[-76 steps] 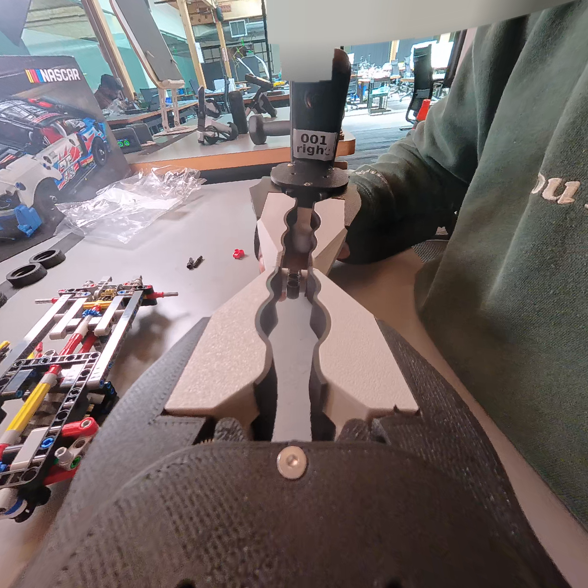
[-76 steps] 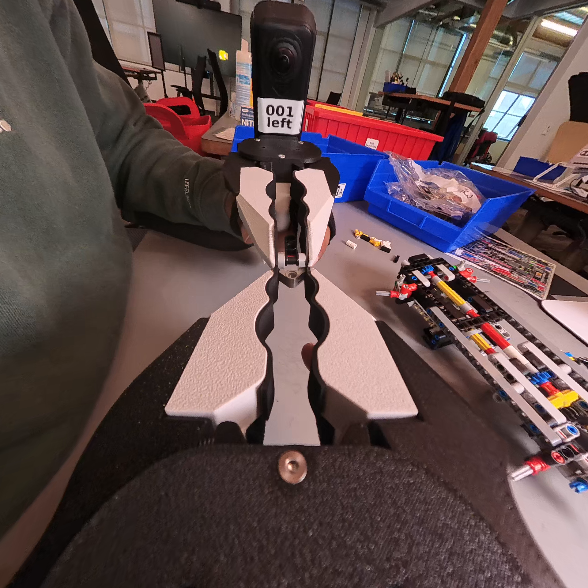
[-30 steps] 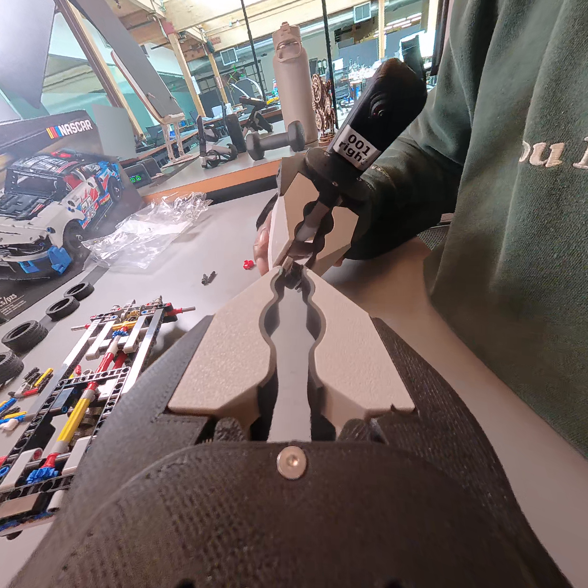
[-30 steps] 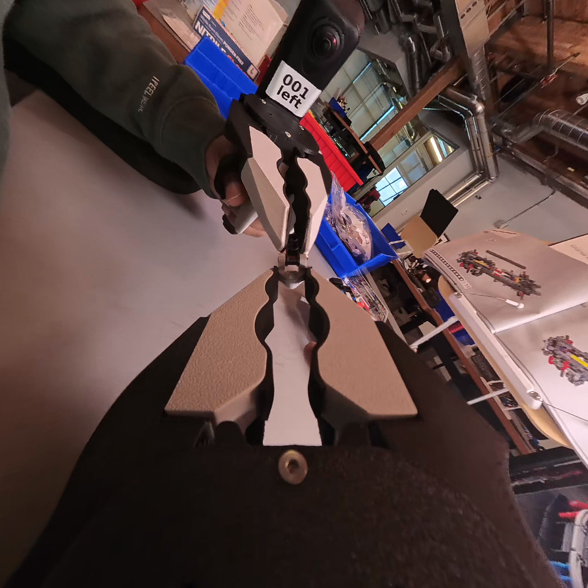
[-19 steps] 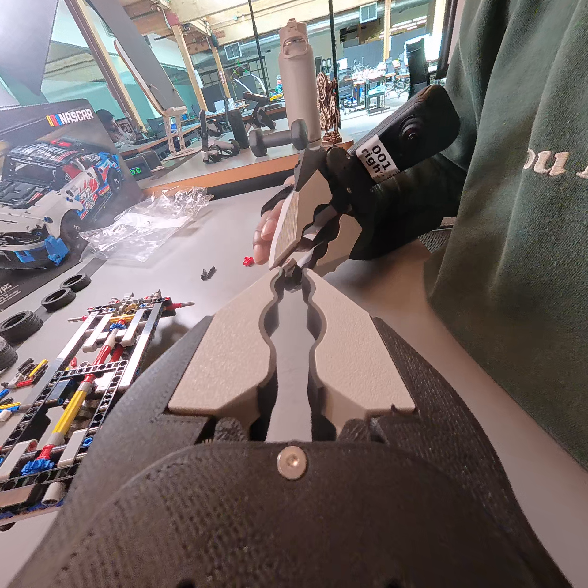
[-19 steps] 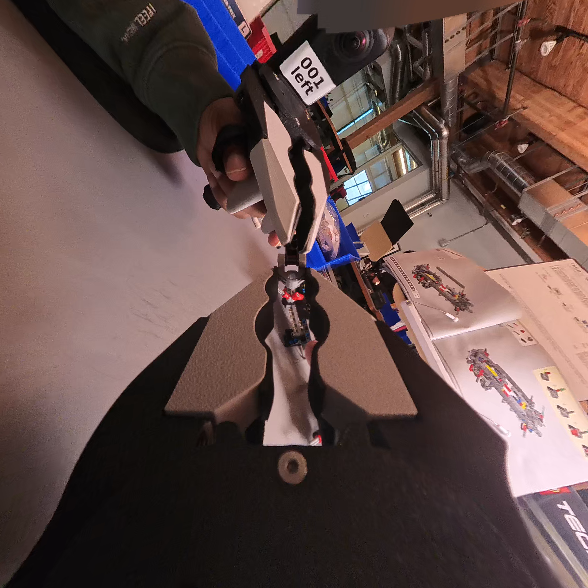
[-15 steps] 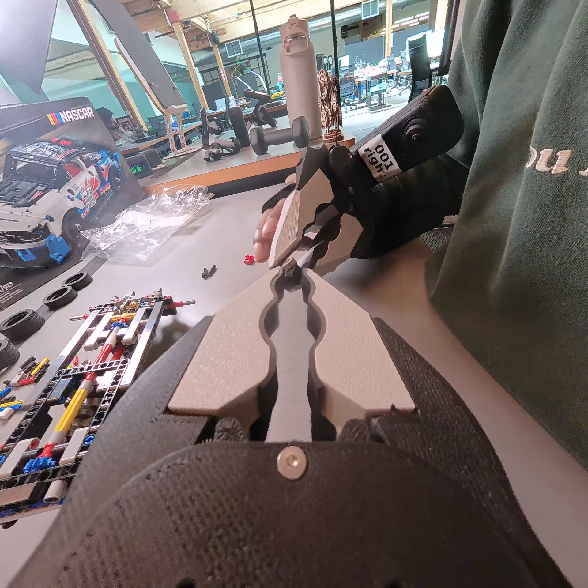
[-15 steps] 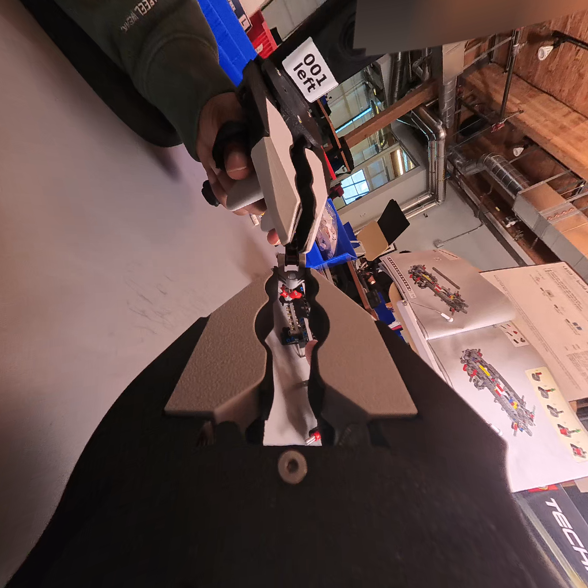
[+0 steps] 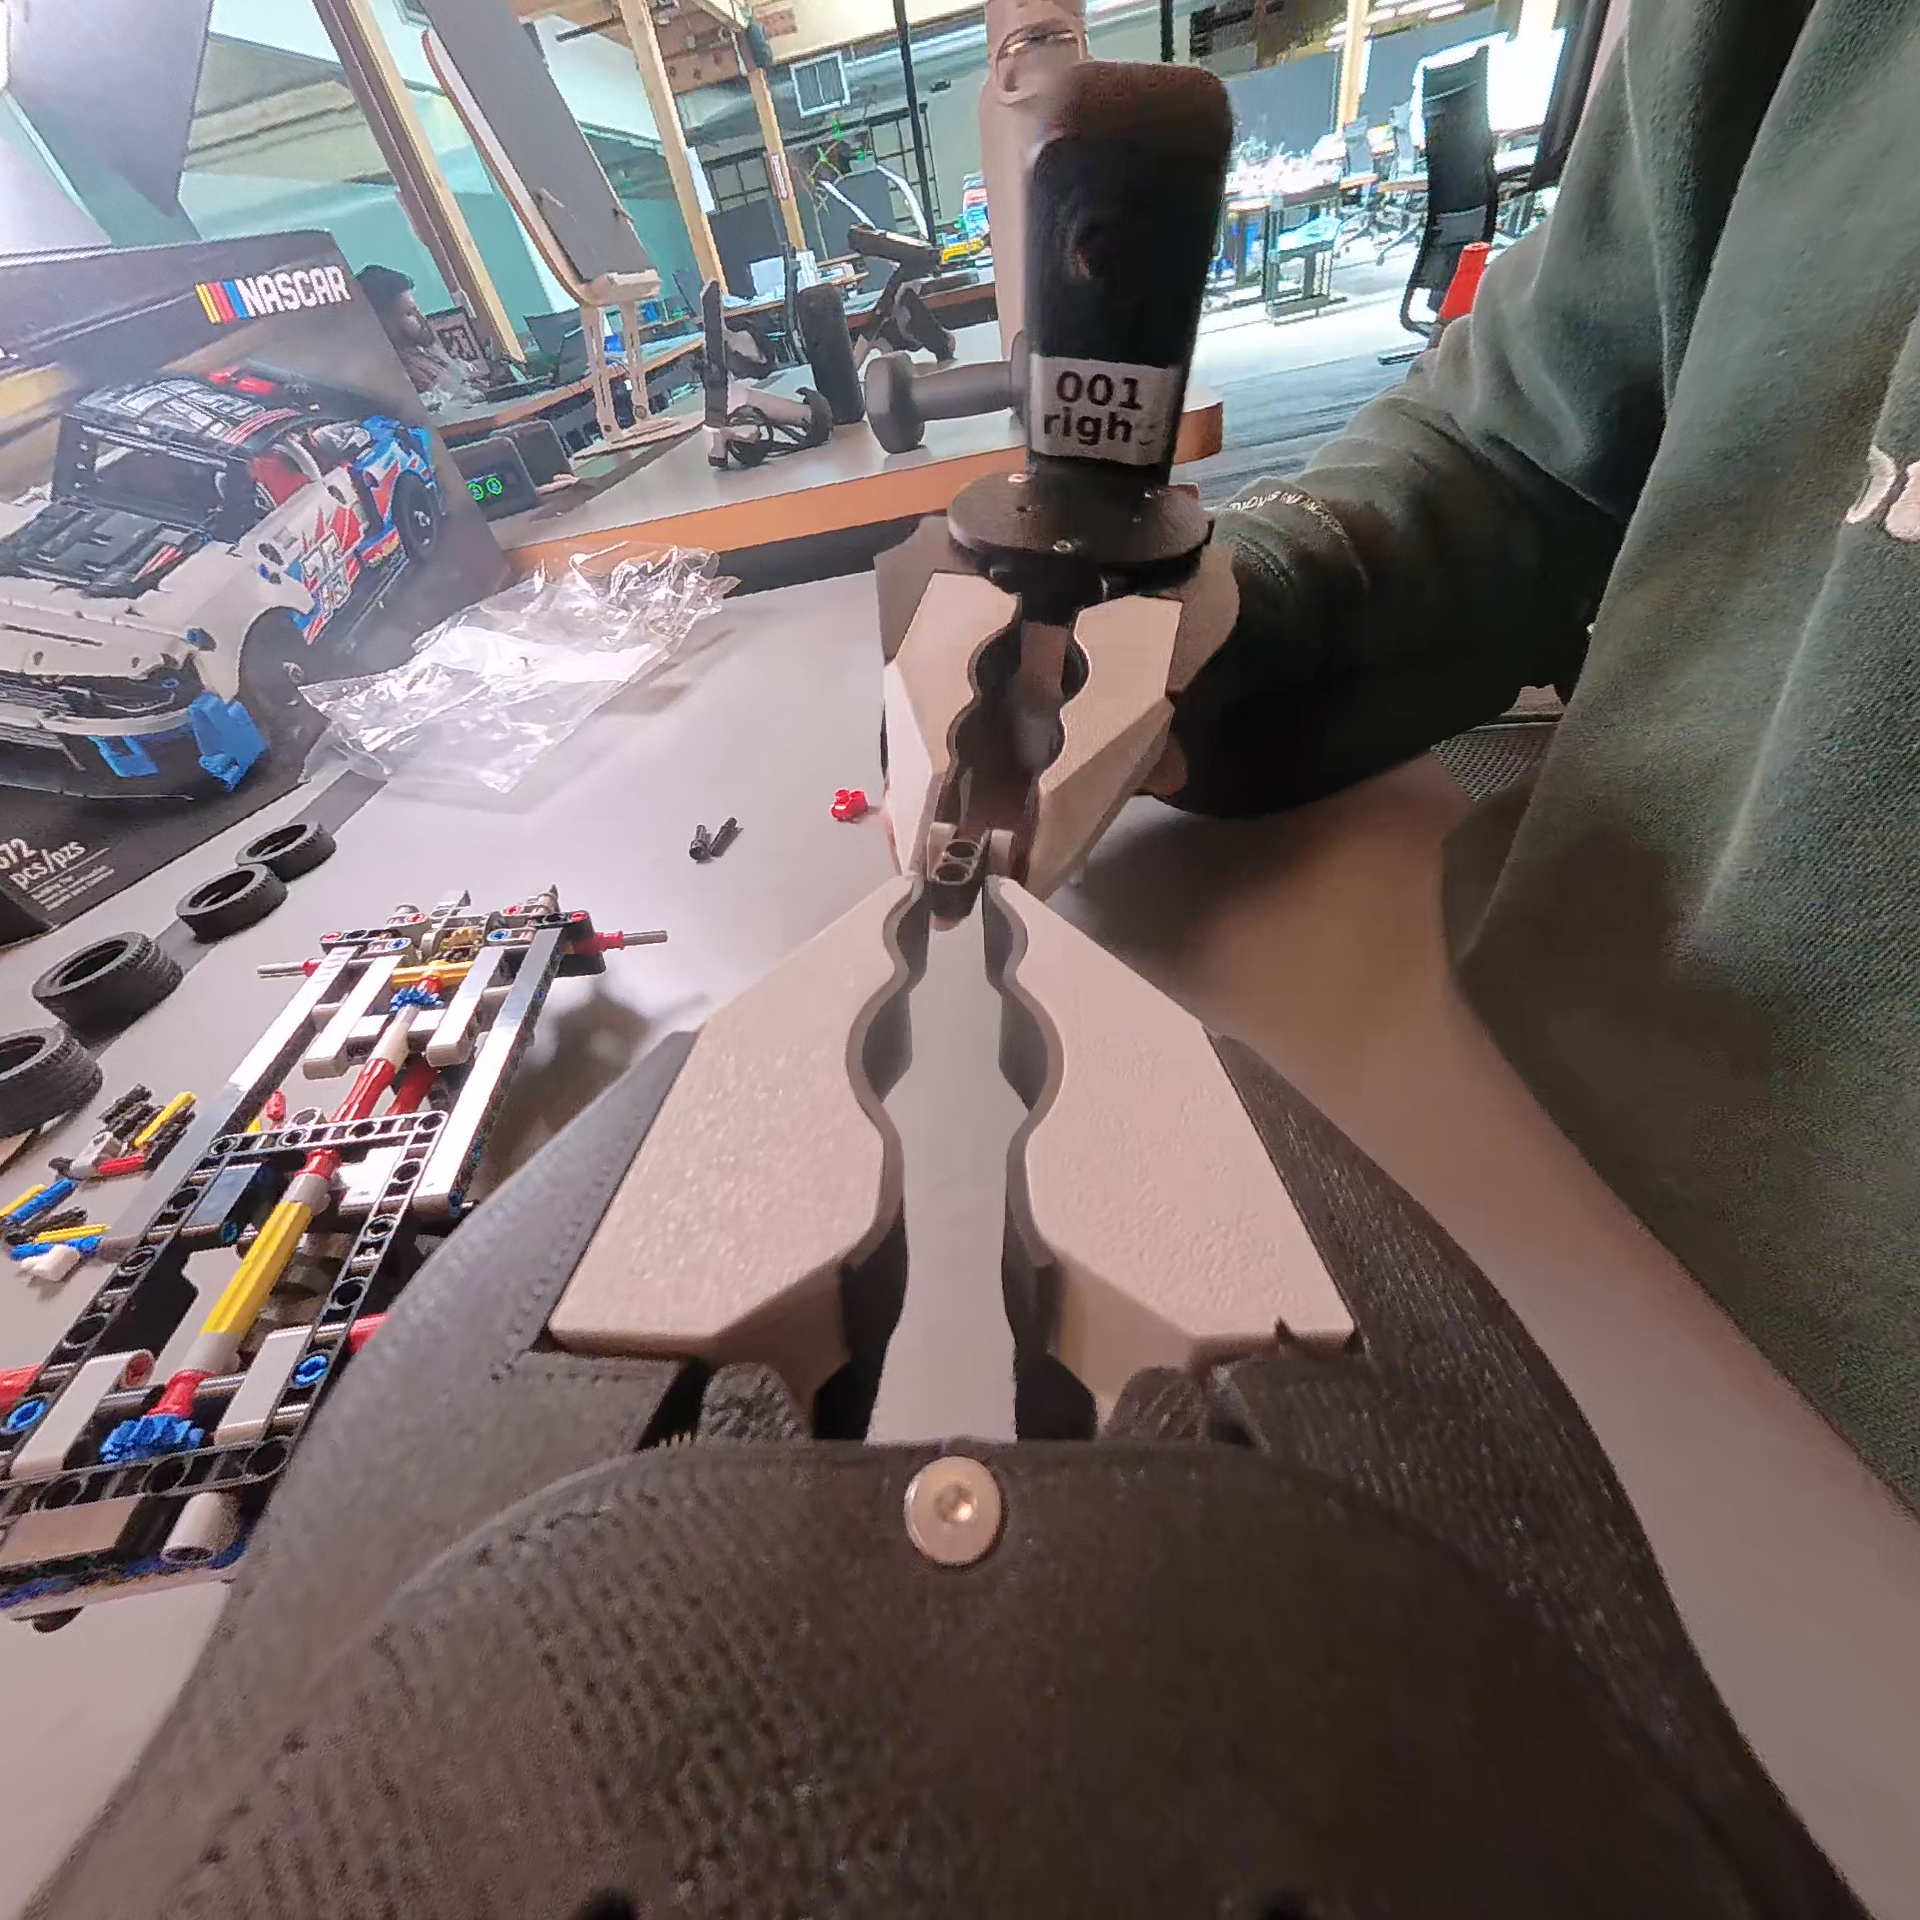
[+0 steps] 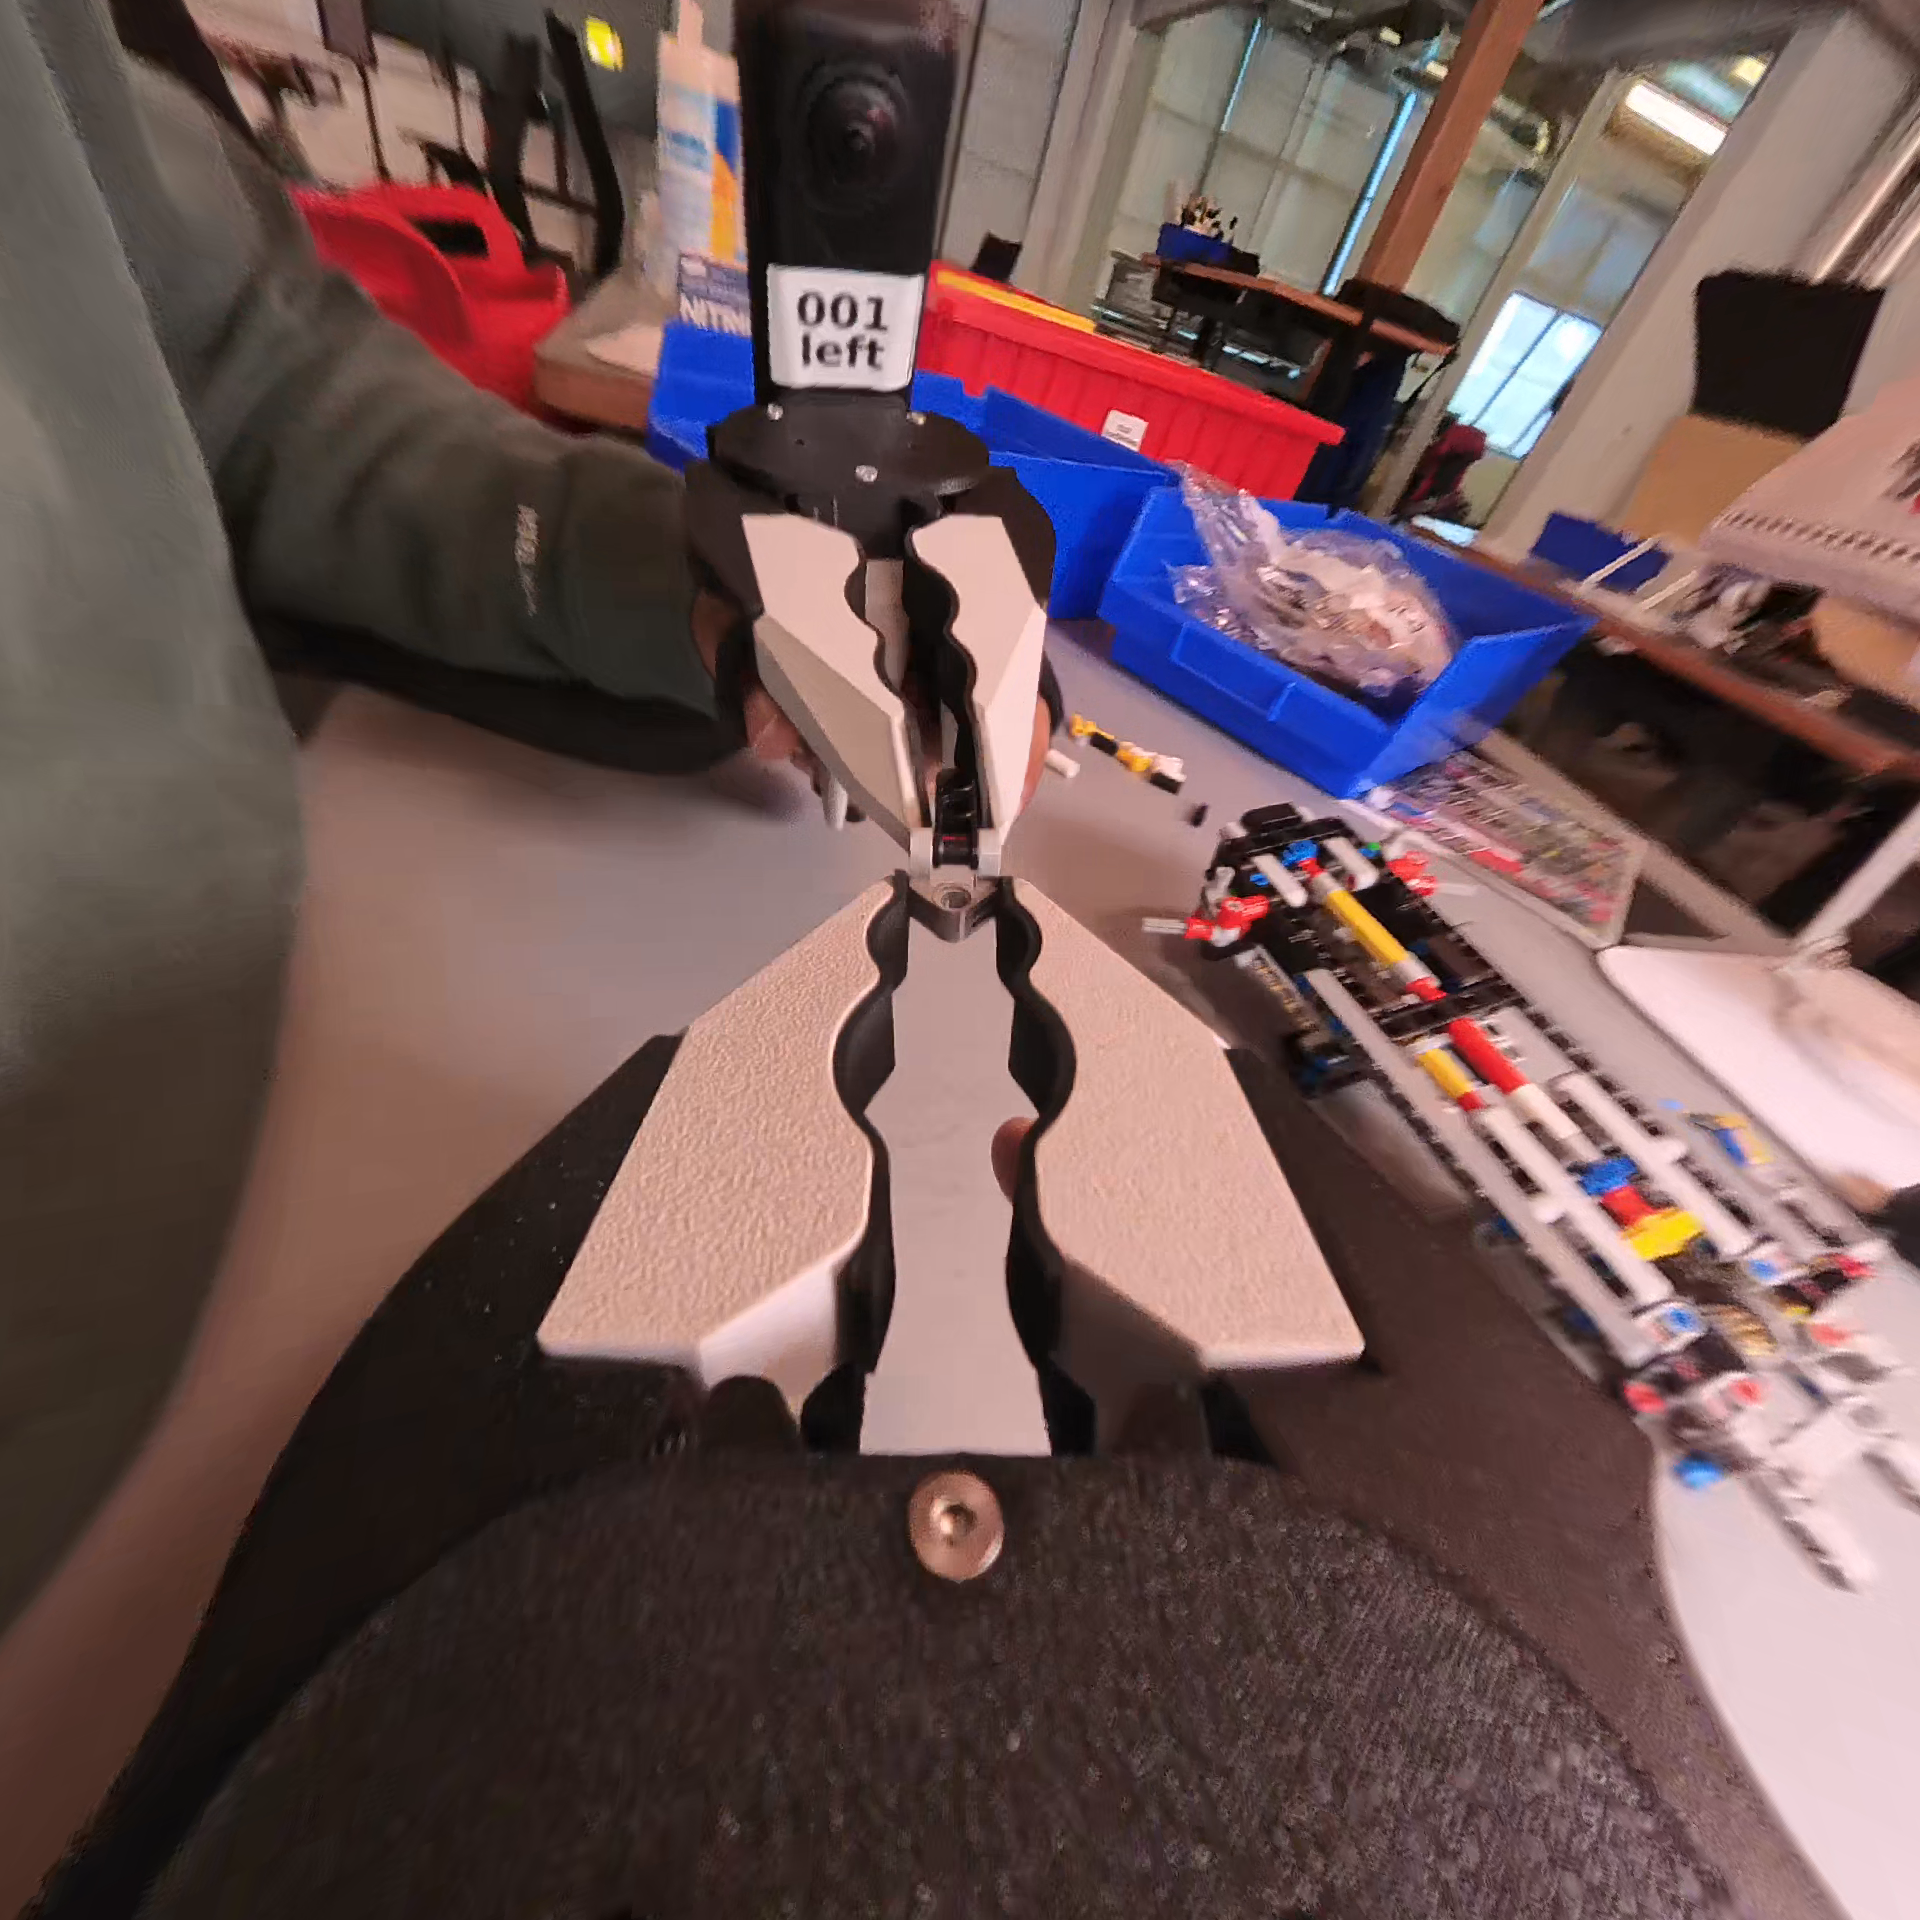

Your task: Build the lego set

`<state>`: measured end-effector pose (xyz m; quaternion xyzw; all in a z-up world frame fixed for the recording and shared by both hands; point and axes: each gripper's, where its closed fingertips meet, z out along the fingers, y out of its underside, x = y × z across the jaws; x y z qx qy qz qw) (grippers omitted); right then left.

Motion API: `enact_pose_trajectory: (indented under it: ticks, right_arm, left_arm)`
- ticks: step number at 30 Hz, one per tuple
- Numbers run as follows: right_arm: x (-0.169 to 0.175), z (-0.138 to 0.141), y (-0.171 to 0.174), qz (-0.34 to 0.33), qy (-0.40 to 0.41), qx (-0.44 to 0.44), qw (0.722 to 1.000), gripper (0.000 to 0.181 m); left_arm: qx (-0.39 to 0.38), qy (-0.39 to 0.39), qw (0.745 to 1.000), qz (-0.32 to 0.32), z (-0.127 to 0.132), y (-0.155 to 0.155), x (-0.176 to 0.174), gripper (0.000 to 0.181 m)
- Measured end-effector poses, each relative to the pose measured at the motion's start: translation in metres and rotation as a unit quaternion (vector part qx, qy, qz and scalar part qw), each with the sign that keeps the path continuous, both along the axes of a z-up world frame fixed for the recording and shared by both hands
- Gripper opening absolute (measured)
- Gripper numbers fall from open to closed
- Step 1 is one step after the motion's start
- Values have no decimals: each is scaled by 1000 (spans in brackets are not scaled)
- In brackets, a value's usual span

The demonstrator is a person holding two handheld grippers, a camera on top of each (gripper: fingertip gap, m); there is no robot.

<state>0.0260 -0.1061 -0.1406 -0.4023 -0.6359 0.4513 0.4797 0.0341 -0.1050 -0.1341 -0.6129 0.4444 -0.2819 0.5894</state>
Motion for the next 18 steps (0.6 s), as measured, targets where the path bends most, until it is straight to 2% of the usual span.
enact_pose_trajectory:
  ticks: [4,8,18]
  right_arm:
    - [1,9,0,33,-8,-147,989,13]
    - [3,16,11,49,-18,-292,955,13]
    - [3,15,11,89,-50,-426,899,13]
  left_arm:
    - [-4,1,1000,7,-1,2,-1,7]
    - [-1,-11,1000,16,4,4,-3,10]
    - [7,-23,998,55,9,14,-10,15]
